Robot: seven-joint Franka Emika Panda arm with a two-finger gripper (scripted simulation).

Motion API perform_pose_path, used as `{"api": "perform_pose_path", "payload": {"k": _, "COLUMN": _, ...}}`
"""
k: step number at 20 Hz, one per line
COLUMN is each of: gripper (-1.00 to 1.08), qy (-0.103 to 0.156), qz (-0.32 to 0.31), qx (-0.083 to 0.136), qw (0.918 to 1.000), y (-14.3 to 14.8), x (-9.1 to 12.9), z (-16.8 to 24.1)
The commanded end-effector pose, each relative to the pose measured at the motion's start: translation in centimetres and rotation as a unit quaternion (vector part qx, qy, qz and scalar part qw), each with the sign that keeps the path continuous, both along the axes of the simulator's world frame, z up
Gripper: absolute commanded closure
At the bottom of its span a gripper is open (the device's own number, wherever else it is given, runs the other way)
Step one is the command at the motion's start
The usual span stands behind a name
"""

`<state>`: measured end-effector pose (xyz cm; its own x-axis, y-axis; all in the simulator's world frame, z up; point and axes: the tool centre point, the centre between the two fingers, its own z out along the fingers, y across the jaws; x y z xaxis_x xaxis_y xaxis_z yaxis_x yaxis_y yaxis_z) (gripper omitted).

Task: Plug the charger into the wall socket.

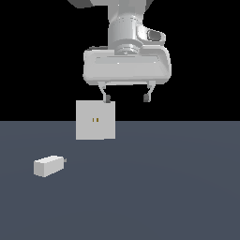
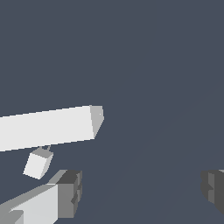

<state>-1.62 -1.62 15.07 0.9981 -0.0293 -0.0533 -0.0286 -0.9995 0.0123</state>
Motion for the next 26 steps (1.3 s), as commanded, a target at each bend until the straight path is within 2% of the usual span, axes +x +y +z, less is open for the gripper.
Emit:
{"api": "perform_pose_path", "payload": {"k": 1, "gripper": -0.92, "qy": 0.0, "qz": 0.0, "qx": 0.0, "qw": 1.0, "y": 0.0, "x": 0.0, "z": 0.0}}
{"api": "perform_pose_path", "payload": {"k": 12, "gripper": -0.92, "qy": -0.018, "qz": -0.016, "qx": -0.003, "qw": 0.9997, "y": 1.3, "x": -0.9, "z": -0.6}}
{"api": "perform_pose_path", "payload": {"k": 26, "gripper": -0.92, "qy": -0.088, "qz": -0.075, "qx": -0.012, "qw": 0.9932, "y": 6.4, "x": -3.5, "z": -3.2}}
